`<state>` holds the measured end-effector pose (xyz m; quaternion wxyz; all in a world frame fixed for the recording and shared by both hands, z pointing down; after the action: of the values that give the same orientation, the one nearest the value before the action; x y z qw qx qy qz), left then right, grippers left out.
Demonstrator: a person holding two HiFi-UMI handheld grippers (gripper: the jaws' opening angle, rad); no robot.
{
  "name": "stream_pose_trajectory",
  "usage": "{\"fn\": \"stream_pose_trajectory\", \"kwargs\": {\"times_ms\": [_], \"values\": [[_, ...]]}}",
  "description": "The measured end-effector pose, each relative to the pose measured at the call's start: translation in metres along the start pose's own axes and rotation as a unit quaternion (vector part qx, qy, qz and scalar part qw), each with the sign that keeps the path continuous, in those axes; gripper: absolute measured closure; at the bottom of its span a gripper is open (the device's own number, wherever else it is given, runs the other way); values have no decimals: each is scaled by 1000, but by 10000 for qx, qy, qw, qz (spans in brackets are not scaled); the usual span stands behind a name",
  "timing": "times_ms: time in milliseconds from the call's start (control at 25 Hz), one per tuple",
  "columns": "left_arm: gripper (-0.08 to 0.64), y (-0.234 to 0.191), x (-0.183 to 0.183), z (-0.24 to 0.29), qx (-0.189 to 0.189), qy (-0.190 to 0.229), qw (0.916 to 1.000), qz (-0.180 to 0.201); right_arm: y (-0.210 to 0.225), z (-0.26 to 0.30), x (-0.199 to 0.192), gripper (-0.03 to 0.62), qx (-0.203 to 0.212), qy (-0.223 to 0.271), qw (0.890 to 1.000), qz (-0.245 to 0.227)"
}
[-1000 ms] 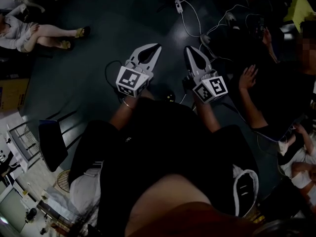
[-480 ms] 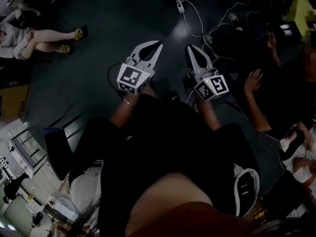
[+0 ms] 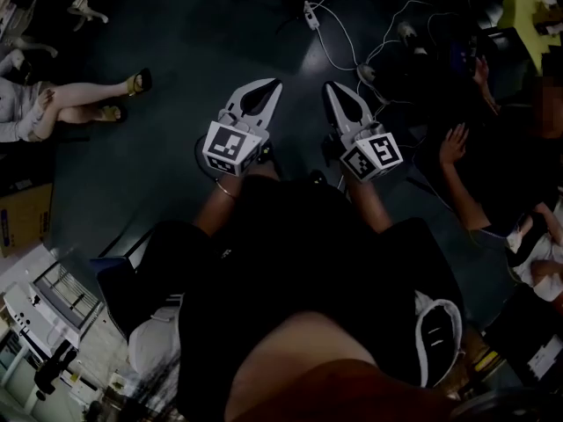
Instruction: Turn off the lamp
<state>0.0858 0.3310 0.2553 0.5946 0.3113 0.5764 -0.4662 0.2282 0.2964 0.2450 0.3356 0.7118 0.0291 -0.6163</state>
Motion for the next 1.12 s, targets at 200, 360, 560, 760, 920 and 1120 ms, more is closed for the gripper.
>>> {"fn": "stream_pose_trajectory", "kwargs": {"times_ms": [200, 360, 560, 760, 920, 1120], "values": [[552, -19, 4, 2, -210, 26, 9998, 12, -4, 23, -1, 592, -119, 50, 9999, -14], [552, -46, 7, -5, -215, 43, 9998, -19, -13, 46, -5, 592, -151, 56, 9999, -35], [552, -66, 5, -9, -156, 88, 9998, -62, -17, 59, -11, 592, -199, 34, 9997, -101], [554, -74, 5, -13, -127, 1, 9999, -46, -20, 68, -9, 592, -219, 42, 9997, -70], [552, -86, 6, -10, -134, 44, 9999, 26, -20, 81, -5, 592, -165, 97, 9998, -106], [552, -78, 7, -3, -123, 4, 9999, -13, -8, 75, -7, 592, -204, 72, 9998, -19]]}}
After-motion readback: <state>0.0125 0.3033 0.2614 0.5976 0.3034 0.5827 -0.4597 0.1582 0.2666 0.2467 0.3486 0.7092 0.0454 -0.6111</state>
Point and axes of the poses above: the fingertips, and each gripper's own axes: z forward along the fingers, y to its right, x out of its top, the point moved 4 cm from there along -z, backward along the fingers, and after that the axes turned 2 degrees about x, right-handed, at the moved point
